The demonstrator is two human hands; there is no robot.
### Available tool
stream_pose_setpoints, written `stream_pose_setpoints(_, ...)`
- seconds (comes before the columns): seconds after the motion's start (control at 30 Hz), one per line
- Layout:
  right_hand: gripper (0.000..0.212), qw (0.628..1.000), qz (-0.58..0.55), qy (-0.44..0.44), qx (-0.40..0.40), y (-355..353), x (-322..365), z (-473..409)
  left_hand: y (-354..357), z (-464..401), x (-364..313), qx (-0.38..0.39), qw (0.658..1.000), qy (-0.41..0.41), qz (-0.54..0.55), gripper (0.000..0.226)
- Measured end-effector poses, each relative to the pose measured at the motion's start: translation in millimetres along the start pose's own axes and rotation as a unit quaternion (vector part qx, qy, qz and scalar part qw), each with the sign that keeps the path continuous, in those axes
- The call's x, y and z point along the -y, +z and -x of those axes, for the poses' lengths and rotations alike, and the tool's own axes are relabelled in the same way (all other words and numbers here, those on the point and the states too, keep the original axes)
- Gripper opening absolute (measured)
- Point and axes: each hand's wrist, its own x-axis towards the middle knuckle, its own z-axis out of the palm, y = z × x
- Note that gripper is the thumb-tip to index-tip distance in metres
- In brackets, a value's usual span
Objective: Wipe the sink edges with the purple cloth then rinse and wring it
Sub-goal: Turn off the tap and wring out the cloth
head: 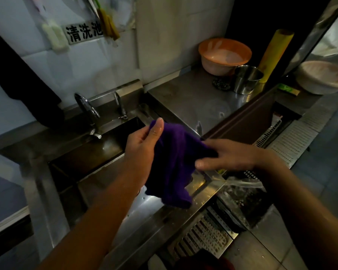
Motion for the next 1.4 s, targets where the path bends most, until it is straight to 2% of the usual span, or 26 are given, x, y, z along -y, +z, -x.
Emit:
stream_pose_setpoints(0.03,0.033,1.0,0.017,-0.021,-0.006,-3.0,-9.4,3.0,2.9,-1.0,-2.8,-0.002,0.997,0.034,-0.069,0.059)
stream_pose_setpoints(0.1,0.019,0.988,0.117,-0.053,-0.087,-15.3,-27.7,7.5,9.4,-2.5,-9.5,-0.025,0.979,0.098,-0.174,0.063)
stream_pose_setpoints(0.17,0.02,0.956,0.234,-0.085,-0.158,-32.4,-42.1,17.0,13.8,-6.4,-15.5,-0.076,0.965,0.133,-0.213,0.056)
stream_pose_setpoints(0.23,0.023,0.943,0.237,-0.115,-0.205,-48.3,-53.2,32.5,19.5,-11.8,-20.4,-0.113,0.957,0.152,-0.222,0.044)
stream_pose_setpoints(0.3,0.023,0.948,0.157,-0.142,-0.24,-62.3,-63.9,48.7,26.5,-18.6,-21.8,-0.134,0.955,0.161,-0.212,0.038)
stream_pose_setpoints(0.4,0.024,0.954,-0.037,-0.173,-0.241,-80.6,-76.3,69.0,43.7,-28.7,-22.5,-0.134,0.979,0.126,-0.085,0.034)
stream_pose_setpoints(0.47,0.02,0.942,-0.088,-0.202,-0.254,-91.4,-79.2,77.5,62.0,-35.7,-23.6,-0.124,0.987,0.102,0.018,0.03)
stream_pose_setpoints(0.53,0.018,0.93,-0.133,-0.23,-0.255,-102.9,-76.3,83.1,86.2,-42.8,-26.6,-0.119,0.986,0.079,0.087,0.043)
stream_pose_setpoints(0.57,0.019,0.925,-0.162,-0.241,-0.244,-110.3,-72.8,85.1,98.4,-47.0,-29.3,-0.111,0.984,0.075,0.114,0.046)
stream_pose_setpoints(0.63,0.02,0.92,-0.218,-0.261,-0.193,-127.3,-62.4,90.1,121.4,-57.0,-36.9,-0.079,0.982,0.076,0.152,0.035)
stream_pose_setpoints(0.7,0.02,0.918,-0.236,-0.287,-0.137,-144.9,-48.9,95.4,143.8,-63.5,-47.1,-0.041,0.983,0.051,0.17,0.037)
stream_pose_setpoints(0.77,0.021,0.916,-0.209,-0.33,-0.085,-158.2,-33.8,96.7,166.2,-67.6,-56.3,-0.003,0.983,0.035,0.182,0.04)
stream_pose_setpoints(0.83,0.025,0.917,-0.123,-0.373,-0.072,-168.1,-15.9,92.7,188.4,-74.4,-64.4,0.066,0.978,0.031,0.195,0.049)
stream_pose_setpoints(0.87,0.028,0.913,-0.057,-0.393,-0.09,-171.4,-7.6,88.8,198.3,-76.1,-67.1,0.089,0.977,0.034,0.19,0.051)
stream_pose_setpoints(0.93,0.026,0.881,0.102,-0.417,-0.198,-174.2,1.2,75.7,215.3,-81.9,-67.1,0.129,0.972,0.034,0.196,0.052)
stream_pose_setpoints(1.0,0.033,0.825,0.224,-0.382,-0.352,-171.5,0.8,61.1,228.5,-87.3,-65.2,0.129,0.97,0.035,0.202,0.054)
stream_pose_setpoints(1.03,0.038,0.804,0.245,-0.347,-0.415,-167.8,-0.7,54.4,232.4,-89.7,-65.3,0.121,0.971,0.04,0.204,0.054)
stream_pose_setpoints(1.13,0.05,0.775,0.205,-0.277,-0.531,-159.5,-5.4,34.8,234.5,-103.1,-64.0,0.134,0.97,0.06,0.196,0.07)
stream_pose_setpoints(1.17,0.055,0.784,0.176,-0.251,-0.54,-160.5,-6.7,27.6,232.6,-108.6,-63.6,0.141,0.968,0.069,0.196,0.075)
stream_pose_setpoints(1.2,0.056,0.808,0.138,-0.226,-0.526,-162.1,-7.1,20.1,229.3,-115.6,-63.3,0.139,0.969,0.081,0.188,0.077)
stream_pose_setpoints(1.27,0.037,0.858,0.072,-0.204,-0.466,-160.6,-9.0,4.5,223.2,-127.5,-64.5,0.13,0.975,0.115,0.142,0.069)
stream_pose_setpoints(1.3,0.029,0.862,0.07,-0.208,-0.458,-159.4,-9.0,-2.7,217.7,-135.8,-63.6,0.126,0.977,0.124,0.116,0.063)
stream_pose_setpoints(1.37,0.026,0.846,0.081,-0.232,-0.473,-162.1,-7.2,-15.5,202.3,-156.0,-59.8,0.105,0.981,0.141,0.08,0.059)
stream_pose_setpoints(1.4,0.024,0.843,0.064,-0.239,-0.477,-164.4,-3.2,-20.2,191.1,-169.1,-54.6,0.092,0.985,0.111,0.098,0.059)
